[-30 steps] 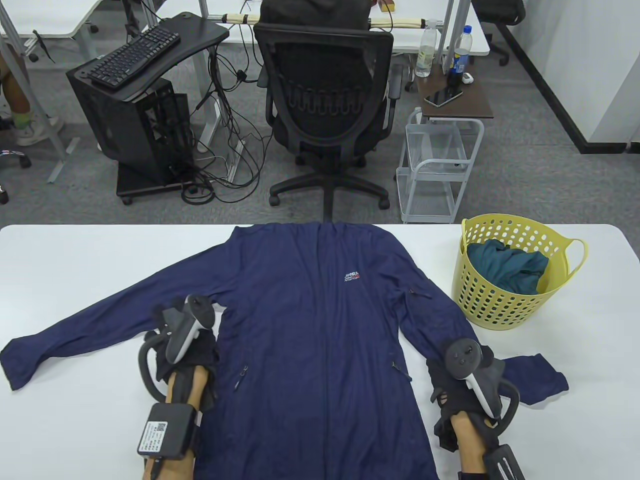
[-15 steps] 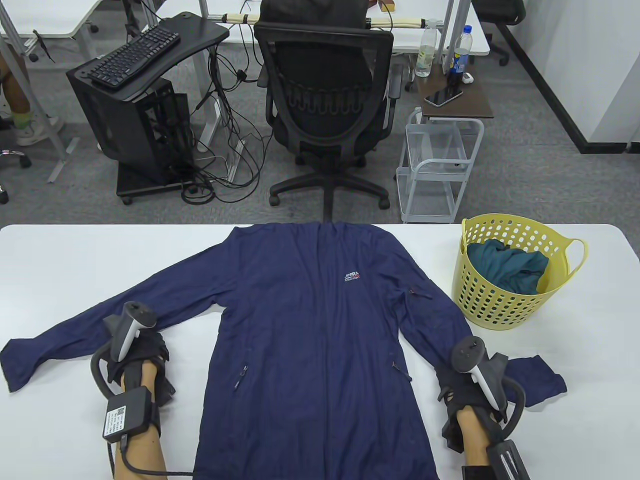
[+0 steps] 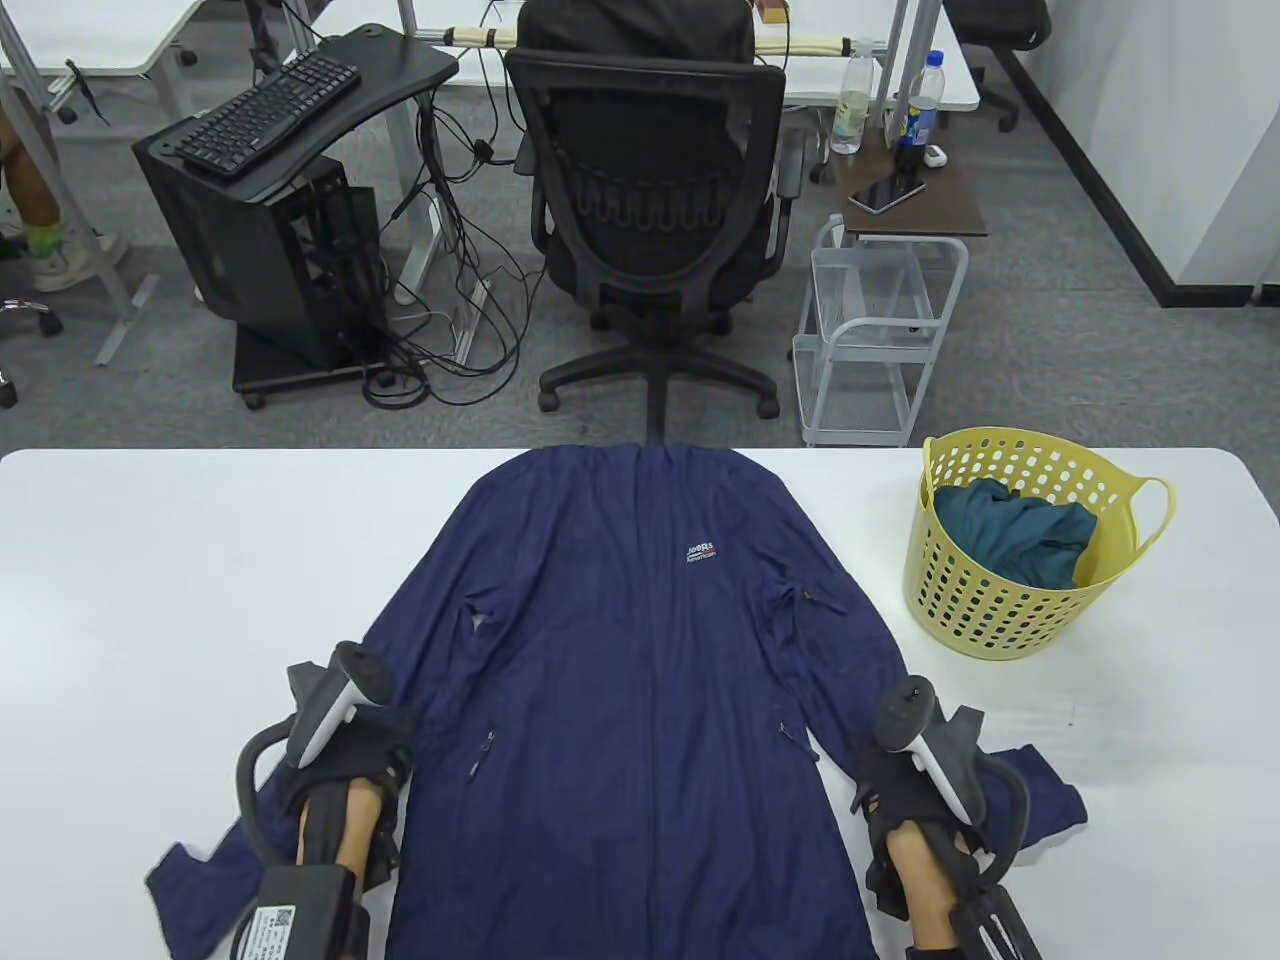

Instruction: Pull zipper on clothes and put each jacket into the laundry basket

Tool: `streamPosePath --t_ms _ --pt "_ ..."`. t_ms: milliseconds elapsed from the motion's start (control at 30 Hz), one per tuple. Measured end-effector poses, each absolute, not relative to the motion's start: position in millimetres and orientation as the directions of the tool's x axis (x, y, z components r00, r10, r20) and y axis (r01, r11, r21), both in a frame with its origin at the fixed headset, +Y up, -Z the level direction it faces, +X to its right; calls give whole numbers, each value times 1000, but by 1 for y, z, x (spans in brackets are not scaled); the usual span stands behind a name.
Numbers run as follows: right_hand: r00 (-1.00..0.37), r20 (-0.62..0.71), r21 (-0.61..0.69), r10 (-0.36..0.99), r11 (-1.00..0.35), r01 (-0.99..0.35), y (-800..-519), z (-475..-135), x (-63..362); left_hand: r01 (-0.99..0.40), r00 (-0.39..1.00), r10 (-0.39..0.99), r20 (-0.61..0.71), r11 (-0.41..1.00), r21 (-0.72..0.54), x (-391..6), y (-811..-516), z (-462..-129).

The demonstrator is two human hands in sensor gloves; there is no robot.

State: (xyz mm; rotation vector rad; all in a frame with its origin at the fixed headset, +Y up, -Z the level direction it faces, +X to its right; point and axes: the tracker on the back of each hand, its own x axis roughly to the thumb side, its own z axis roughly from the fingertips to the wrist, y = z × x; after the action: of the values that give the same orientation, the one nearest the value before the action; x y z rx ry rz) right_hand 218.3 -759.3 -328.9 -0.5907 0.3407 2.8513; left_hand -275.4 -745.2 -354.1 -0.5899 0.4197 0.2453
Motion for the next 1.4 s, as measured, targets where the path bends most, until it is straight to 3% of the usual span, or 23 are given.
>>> streamPosePath --t_ms 67,267,433,567,633,700,767,867,1067,1233,1400 --pt "-907 -380 211 183 -937 -277 -759 -326 207 -411 896 218 -386 733 -541 -246 -745 -347" --pt "-941 -269 303 207 -909 -286 -758 -319 170 -433 894 396 -208 648 -627 -163 -752 -335" --pt "-952 -141 379 271 -874 -305 -759 -310 135 -471 779 620 -94 479 -741 -105 -764 -319" --pt "-922 -120 353 368 -852 -386 -762 -305 119 -514 626 775 -90 323 -795 -85 -776 -302" --pt "-908 -105 363 406 -834 -415 -764 -303 114 -467 569 820 -64 258 -846 -77 -780 -294" --pt "-899 -111 353 424 -829 -434 -765 -303 113 -424 593 805 -9 303 -853 -73 -779 -288" --pt "-881 -131 368 454 -803 -468 -766 -305 115 -331 659 739 143 455 -827 -65 -773 -282" --pt "-867 -170 406 468 -768 -495 -770 -310 120 -212 711 649 270 564 -798 -52 -765 -271" --pt "-850 -232 416 474 -741 -527 -780 -325 128 -106 734 557 389 660 -744 -33 -755 -255" --pt "-729 -186 354 659 -647 -675 -778 -330 142 -238 702 616 358 677 -696 -39 -747 -256" --pt "-416 -77 119 906 -406 -906 -757 -333 177 -475 499 831 245 498 -725 -56 -737 -261"
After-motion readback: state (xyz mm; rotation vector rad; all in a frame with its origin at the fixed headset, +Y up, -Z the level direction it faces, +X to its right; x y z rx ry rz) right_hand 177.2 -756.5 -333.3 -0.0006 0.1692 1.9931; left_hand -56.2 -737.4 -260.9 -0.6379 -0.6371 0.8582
